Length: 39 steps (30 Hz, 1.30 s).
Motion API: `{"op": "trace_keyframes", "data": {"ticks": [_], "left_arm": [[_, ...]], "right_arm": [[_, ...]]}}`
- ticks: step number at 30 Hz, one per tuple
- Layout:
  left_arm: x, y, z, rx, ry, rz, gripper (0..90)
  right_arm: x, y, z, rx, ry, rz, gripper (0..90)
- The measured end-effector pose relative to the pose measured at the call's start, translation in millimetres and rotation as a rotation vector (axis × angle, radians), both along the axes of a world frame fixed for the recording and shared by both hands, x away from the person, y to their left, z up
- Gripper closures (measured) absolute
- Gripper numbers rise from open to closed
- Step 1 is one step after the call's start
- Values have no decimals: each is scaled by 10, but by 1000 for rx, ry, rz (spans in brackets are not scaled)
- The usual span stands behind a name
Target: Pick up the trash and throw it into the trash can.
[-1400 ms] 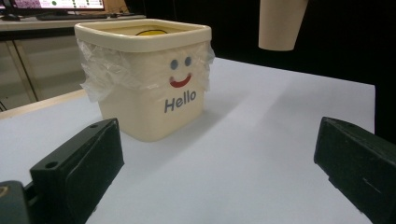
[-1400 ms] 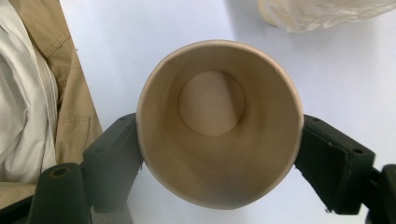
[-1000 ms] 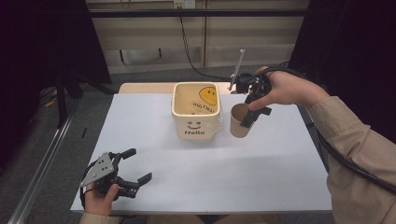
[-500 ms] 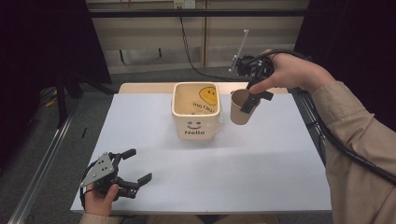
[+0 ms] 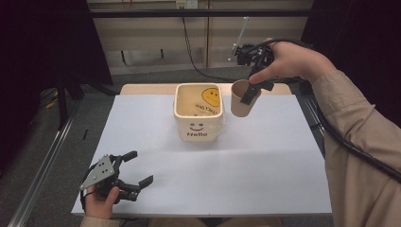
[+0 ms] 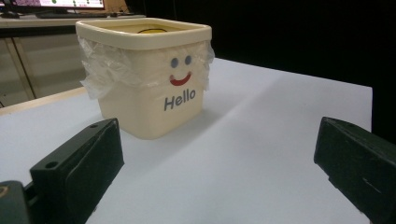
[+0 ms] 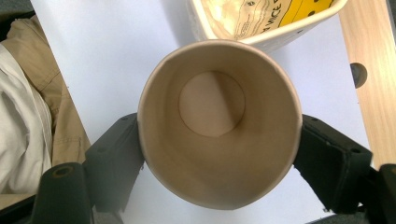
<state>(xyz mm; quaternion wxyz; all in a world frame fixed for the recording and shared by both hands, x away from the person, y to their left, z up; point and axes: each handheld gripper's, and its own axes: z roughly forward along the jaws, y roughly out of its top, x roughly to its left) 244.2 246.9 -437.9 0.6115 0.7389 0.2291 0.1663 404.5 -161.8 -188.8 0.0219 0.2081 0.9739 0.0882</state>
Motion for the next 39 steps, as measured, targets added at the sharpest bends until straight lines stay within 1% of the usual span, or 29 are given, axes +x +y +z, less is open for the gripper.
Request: {"op": "trace_keyframes", "data": {"ticks": [1,6,10,13,15,17,18,20,22,23,24,25,31,32,33,36,38,39], "left_arm": [[-2,-2,-1,-5,3,-1,13],[-2,3,1,5,2,-1,13],[4,5,-4,-4,3,1,13],[8,1,-8,1,1,2,13],[2,-11,-8,-10,8,-6,13],[4,-5,-6,-3,4,-7,13],[4,-3,-6,-1,5,-7,13],[4,0,-5,-4,3,-4,13],[7,1,-7,-7,3,-7,13],[4,-4,-8,-8,5,-3,13],[10,-2,-9,-3,1,-3,13],[17,10,-5,6,12,-26,13],[29,12,-12,-1,19,-33,13],[29,12,-13,-1,19,-31,13],[25,1,-18,-14,26,-27,13],[22,-15,-29,-25,16,0,13],[28,-2,-27,-10,18,-18,13],[33,6,-25,-4,23,-35,13]], "right_arm": [[10,7,13,-1,1,3,206],[58,40,71,-5,-4,5,206],[99,55,86,-12,-3,3,206],[124,73,94,-11,-1,3,206],[136,86,107,-19,5,9,206],[145,102,132,-26,-1,4,206],[154,107,152,-32,0,11,206],[161,125,182,-30,-2,16,206],[165,140,198,-21,-5,9,207],[178,147,210,-23,-7,19,207],[187,157,222,-24,-9,18,207],[196,167,236,-27,-13,20,207],[257,235,289,-11,-19,25,208],[275,249,289,-8,-19,28,208],[286,258,290,-8,-19,29,208],[333,295,279,-8,-17,40,208],[357,322,267,-2,-15,42,208],[368,331,262,-3,-13,45,208]]}}
